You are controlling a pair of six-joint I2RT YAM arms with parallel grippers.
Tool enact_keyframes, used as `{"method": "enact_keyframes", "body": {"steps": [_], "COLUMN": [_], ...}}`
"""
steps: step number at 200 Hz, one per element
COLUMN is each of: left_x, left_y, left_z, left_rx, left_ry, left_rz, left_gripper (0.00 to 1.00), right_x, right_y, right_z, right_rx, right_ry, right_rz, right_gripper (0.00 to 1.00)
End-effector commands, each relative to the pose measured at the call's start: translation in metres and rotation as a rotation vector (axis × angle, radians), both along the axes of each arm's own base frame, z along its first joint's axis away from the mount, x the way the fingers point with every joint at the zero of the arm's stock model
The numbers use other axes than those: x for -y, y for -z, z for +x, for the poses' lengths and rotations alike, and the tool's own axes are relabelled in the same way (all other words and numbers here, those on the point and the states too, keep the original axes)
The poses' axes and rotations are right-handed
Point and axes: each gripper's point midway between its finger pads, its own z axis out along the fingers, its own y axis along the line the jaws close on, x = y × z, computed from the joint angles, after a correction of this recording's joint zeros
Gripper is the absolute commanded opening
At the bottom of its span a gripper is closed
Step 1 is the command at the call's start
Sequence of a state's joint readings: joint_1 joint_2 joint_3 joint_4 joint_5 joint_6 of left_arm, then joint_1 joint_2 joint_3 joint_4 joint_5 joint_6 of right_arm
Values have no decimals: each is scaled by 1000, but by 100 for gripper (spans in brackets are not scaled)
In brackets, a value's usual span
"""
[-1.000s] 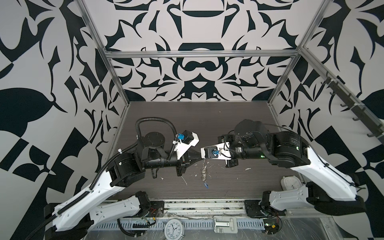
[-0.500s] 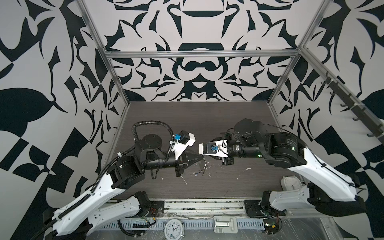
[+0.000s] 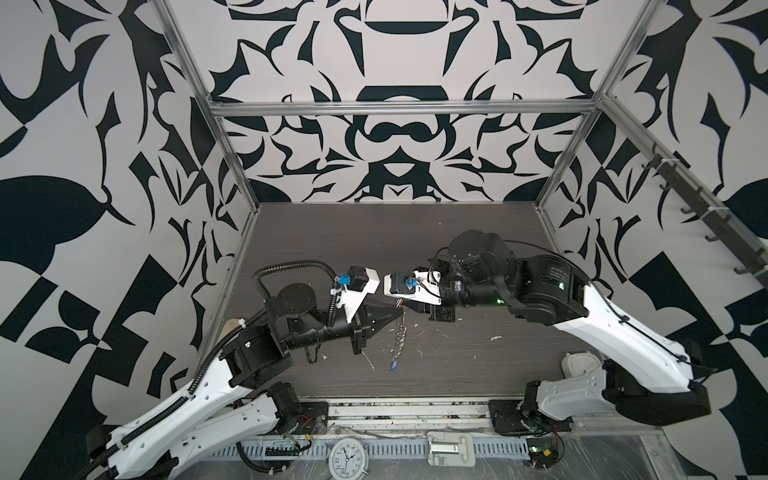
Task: Remove the keys from the keyring
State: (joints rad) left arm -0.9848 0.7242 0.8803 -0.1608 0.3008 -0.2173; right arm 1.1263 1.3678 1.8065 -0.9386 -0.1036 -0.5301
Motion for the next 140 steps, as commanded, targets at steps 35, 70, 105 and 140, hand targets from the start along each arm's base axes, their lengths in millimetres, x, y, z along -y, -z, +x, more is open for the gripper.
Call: {"method": "enact_keyframes", "body": {"steps": [35, 70, 105, 140], "left_x": [2, 0, 0, 7], "left_y": [-4, -8, -14, -14], "left_z": [14, 19, 27, 29], "left_rx": [50, 120, 197, 223], "left_ry": [-71, -101, -142, -135], "left_rz": [-124, -202, -274, -293], "left_gripper": [0, 0, 0, 0], "right_x": [-41, -48, -53, -51], "right_y": [-61, -60, -62, -60], "right_z": [-12, -14, -11, -5], "right_rx": [4, 1, 23, 45], "right_ry": [-75, -77, -53, -4], "right_rz": [226, 224, 215, 204], "right_gripper": [40, 40, 40, 42]}}
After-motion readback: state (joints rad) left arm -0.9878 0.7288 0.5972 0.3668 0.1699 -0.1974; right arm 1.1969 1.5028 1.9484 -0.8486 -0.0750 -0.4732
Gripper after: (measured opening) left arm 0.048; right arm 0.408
